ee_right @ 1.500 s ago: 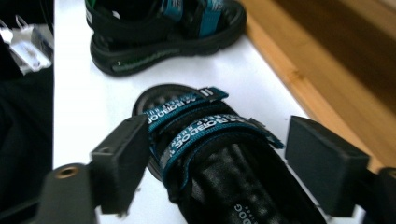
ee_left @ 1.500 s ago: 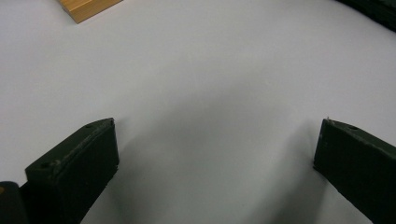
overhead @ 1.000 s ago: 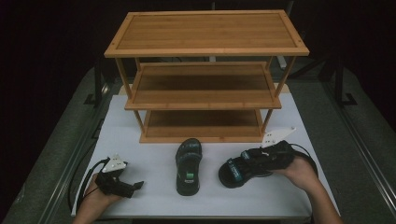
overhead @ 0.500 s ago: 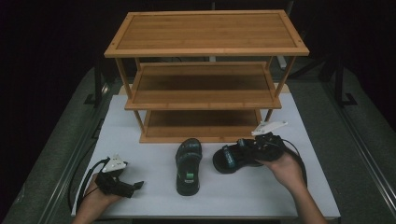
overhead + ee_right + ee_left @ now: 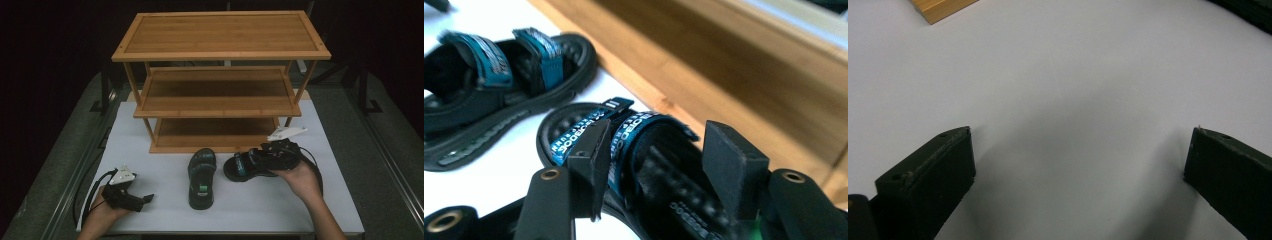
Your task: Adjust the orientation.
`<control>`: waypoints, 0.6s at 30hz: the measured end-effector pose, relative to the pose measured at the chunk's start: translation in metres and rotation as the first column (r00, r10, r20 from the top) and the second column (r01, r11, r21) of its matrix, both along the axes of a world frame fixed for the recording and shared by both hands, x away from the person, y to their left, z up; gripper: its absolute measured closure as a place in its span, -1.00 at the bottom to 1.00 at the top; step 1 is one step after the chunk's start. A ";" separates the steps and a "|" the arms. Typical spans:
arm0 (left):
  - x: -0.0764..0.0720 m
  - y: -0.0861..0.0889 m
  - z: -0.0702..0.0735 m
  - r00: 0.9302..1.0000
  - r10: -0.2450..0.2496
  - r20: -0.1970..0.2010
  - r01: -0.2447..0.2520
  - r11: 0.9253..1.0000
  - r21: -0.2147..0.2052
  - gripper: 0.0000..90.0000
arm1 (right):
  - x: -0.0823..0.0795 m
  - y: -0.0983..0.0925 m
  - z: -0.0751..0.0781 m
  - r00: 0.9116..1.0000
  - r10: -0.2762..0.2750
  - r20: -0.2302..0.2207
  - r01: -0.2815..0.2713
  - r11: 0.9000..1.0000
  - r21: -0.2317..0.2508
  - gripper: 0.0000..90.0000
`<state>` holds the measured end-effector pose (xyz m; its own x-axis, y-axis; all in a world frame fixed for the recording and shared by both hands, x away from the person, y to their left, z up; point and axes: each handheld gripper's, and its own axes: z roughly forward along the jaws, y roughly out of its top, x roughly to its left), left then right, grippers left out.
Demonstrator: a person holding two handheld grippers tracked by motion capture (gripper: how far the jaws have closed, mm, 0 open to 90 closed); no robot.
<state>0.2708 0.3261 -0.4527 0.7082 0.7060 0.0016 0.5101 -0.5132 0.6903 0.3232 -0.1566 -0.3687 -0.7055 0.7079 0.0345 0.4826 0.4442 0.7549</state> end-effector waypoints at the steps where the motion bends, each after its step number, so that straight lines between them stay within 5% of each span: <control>1: 0.000 0.000 0.000 1.000 0.000 0.000 0.000 1.000 0.000 -1.00 | -0.002 -0.004 0.003 1.000 0.002 0.007 -0.002 1.000 0.022 0.04; 3: 0.000 0.000 0.000 1.000 0.000 0.000 0.000 1.000 0.000 -1.00 | -0.003 -0.010 0.005 1.000 0.006 0.015 -0.006 0.999 0.036 0.11; 4: 0.000 0.000 0.000 1.000 0.000 0.001 0.000 1.000 -0.001 -1.00 | -0.007 -0.020 0.008 0.999 0.006 0.046 -0.009 0.998 0.059 0.33; 11: 0.000 0.000 0.000 1.000 0.000 0.001 0.000 1.000 -0.001 -1.00 | -0.012 -0.063 0.007 0.996 0.008 0.084 -0.020 0.990 0.143 0.95; 18: 0.000 0.000 0.000 1.000 -0.001 -0.001 0.001 1.000 0.002 -1.00 | -0.005 -0.095 -0.011 0.996 0.010 0.085 -0.022 0.989 0.144 0.99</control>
